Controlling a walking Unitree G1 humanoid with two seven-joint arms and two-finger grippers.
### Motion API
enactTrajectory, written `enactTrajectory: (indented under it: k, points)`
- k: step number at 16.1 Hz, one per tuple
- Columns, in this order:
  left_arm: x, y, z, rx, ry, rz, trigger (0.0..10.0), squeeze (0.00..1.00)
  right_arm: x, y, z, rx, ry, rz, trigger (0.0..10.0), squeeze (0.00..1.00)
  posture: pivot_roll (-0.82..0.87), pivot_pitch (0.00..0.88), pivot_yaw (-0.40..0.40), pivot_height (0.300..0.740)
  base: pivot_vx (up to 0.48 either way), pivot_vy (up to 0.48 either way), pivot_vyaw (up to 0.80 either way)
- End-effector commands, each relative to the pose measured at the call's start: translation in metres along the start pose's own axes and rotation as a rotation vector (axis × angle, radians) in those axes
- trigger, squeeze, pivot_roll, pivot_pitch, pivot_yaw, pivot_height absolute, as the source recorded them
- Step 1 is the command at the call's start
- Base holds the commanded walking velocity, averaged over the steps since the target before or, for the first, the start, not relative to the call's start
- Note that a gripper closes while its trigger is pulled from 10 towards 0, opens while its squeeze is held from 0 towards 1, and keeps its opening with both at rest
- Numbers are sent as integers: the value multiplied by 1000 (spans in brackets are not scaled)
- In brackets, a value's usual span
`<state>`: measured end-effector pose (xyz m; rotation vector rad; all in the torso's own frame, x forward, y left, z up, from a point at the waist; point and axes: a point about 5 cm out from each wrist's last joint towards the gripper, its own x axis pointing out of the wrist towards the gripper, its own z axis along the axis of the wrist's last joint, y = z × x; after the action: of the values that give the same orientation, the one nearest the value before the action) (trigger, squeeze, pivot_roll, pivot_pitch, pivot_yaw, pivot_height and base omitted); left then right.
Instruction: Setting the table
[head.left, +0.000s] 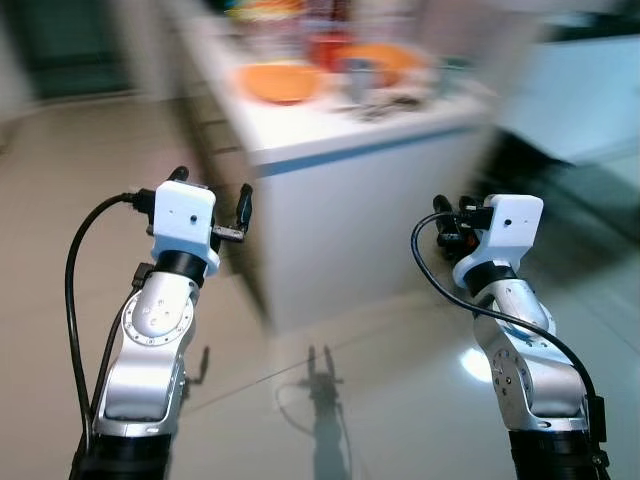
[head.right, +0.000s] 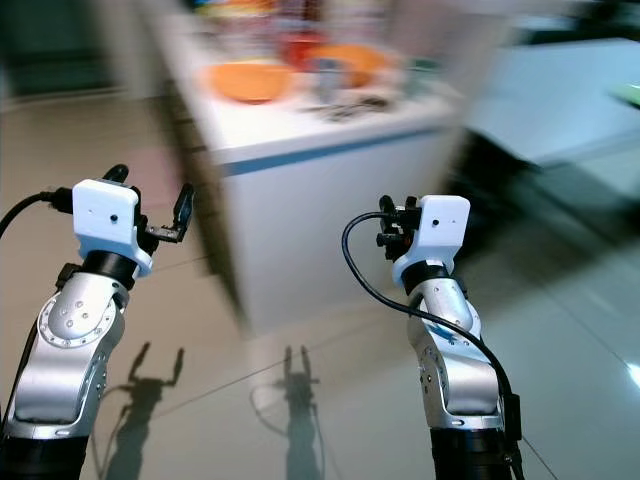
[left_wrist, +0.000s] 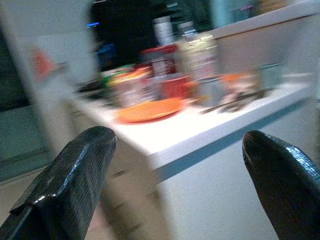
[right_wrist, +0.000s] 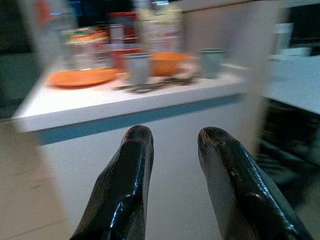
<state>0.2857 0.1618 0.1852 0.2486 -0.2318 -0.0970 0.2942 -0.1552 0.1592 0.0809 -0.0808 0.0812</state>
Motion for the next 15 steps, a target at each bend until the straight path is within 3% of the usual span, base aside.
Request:
enactTrajectory:
  k: [1, 8, 15]
  points:
    - [4, -8, 4, -8, -17, -35, 10000, 0, 0, -6, 0, -2, 4, -16, 10000, 0, 68, 0, -43, 740, 345, 0, -525]
    - [8, -7, 6, 5, -26, -55, 10000, 0, 2, -7, 1, 0, 0, -16, 10000, 0, 72, 0, -46, 740, 344, 0, -519]
    - [11, -6, 6, 21, -24, -78, 10000, 0, 2, -4, 1, -13, -9, 27, 10000, 0, 71, 0, -45, 740, 344, 0, 0]
